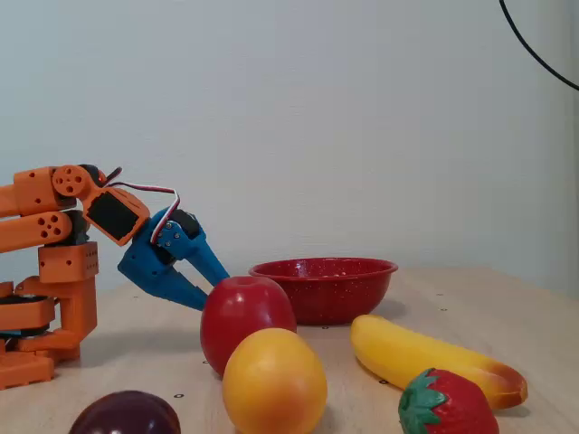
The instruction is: Put the peach in the red bowl.
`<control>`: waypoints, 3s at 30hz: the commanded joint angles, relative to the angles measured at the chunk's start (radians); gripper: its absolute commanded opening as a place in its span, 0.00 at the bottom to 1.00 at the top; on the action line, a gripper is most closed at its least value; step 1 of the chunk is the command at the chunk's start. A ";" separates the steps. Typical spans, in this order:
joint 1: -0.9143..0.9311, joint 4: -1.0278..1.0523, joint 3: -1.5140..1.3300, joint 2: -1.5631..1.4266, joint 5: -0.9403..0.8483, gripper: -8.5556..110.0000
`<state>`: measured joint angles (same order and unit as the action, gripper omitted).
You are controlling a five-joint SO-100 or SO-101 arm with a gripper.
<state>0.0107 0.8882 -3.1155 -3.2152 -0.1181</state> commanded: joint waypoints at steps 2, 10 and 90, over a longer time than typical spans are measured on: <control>0.020 -0.006 -0.003 -0.014 0.046 0.07; 0.020 -0.006 -0.003 -0.014 0.046 0.07; -0.788 0.772 1.996 1.853 0.931 0.64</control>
<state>-0.7609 1.6812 -1.1674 -1.3346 0.7823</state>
